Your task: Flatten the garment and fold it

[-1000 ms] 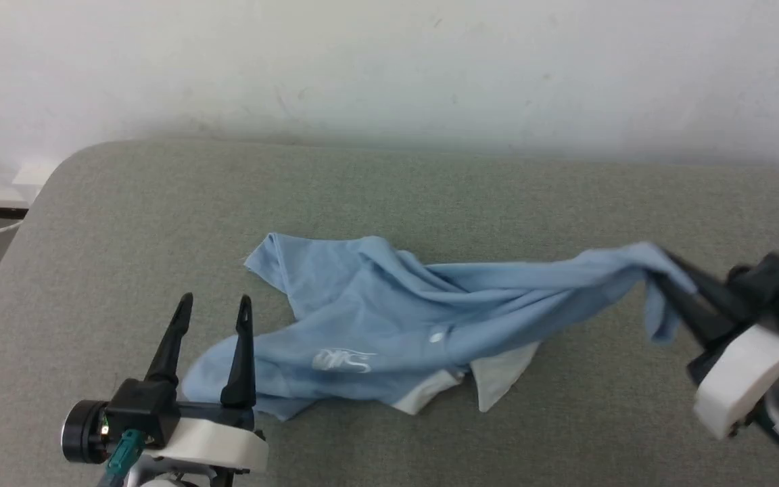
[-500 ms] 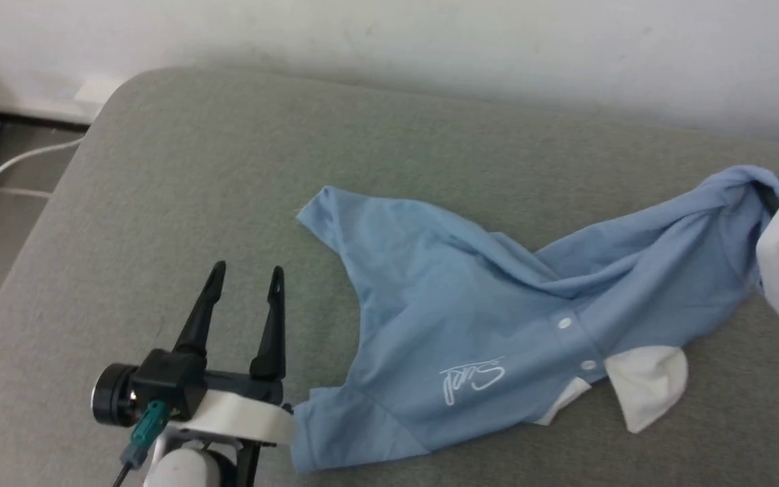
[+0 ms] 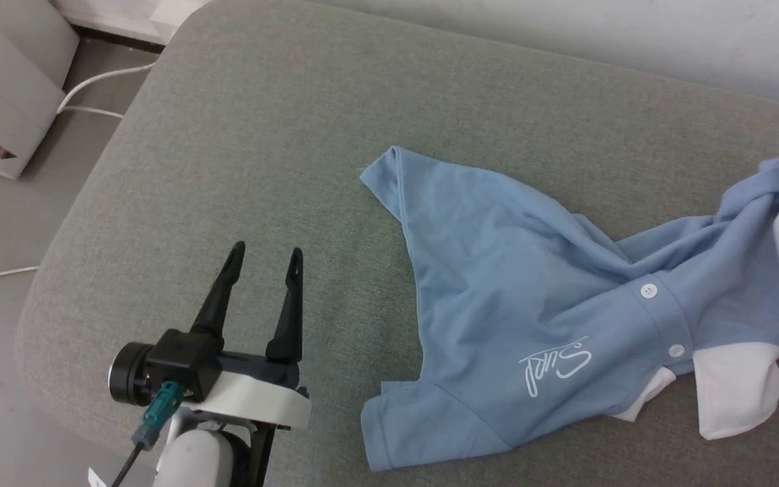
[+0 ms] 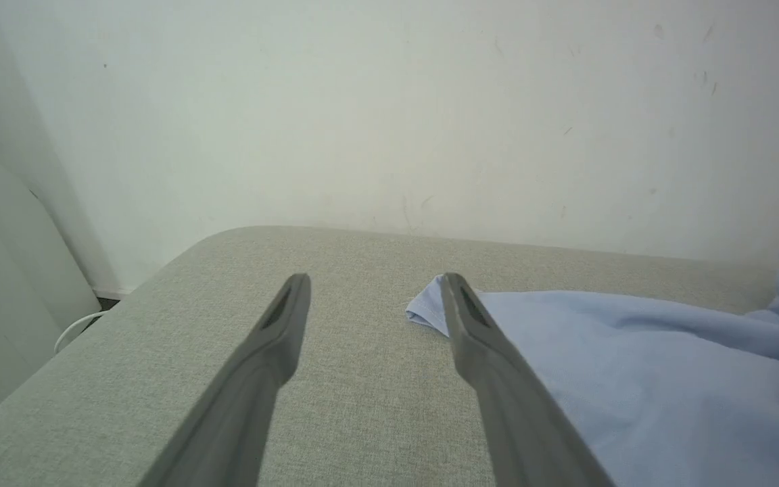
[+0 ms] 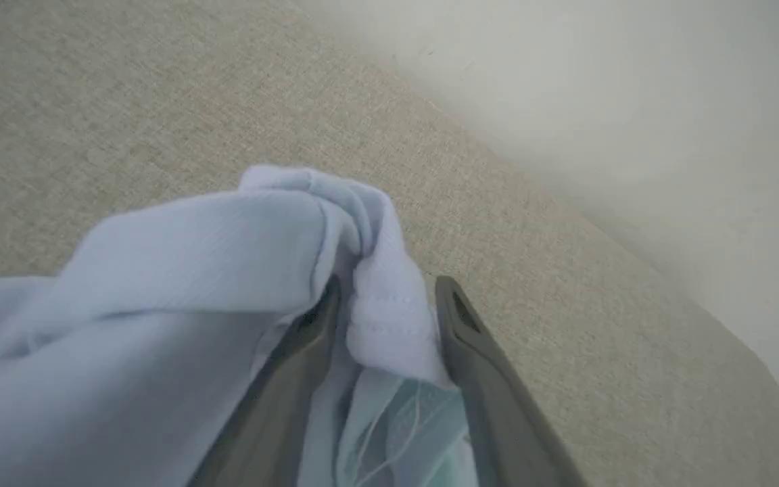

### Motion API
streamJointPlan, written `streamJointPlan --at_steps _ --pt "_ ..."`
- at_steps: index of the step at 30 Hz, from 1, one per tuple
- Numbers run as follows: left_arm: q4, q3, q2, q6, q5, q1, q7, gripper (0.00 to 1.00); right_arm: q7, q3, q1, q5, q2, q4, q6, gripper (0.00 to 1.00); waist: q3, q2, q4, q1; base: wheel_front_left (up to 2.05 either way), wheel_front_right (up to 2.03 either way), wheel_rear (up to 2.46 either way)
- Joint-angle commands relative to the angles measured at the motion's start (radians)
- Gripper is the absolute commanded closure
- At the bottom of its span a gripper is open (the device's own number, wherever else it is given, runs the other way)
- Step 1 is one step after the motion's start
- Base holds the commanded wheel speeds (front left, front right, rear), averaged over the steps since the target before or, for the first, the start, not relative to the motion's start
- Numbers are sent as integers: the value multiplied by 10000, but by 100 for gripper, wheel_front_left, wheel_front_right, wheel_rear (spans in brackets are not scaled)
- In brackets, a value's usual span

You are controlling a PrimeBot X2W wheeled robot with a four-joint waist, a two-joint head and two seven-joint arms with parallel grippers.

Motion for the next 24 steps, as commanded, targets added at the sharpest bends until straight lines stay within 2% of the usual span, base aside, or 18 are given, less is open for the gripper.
streamJointPlan --at_steps 1,6,11,18,24 --pt "45 15 -43 70 -23 -89 -47 0 -216 129 -160 9 121 292 -19 0 38 0 48 -2 0 0 0" --pt "41 158 -43 44 75 -73 -47 0 -1273 386 -438 342 343 925 -19 0 -291 0 -315 -2 0 0 0" --pt "-83 420 -44 -5 -244 26 -47 0 -3122 516 -492 1003 601 551 -19 0 -777 0 -888 -2 0 0 0" --pt "-225 731 -44 -138 -329 259 -47 0 -5460 515 626 1802 830 -1072 -19 0 -1474 0 -1868 -2 0 0 0" --pt "-162 931 -45 -283 -464 432 -47 0 -6184 -342 2219 1912 1199 -3089 -19 0 -1845 0 -2587 -2 0 0 0"
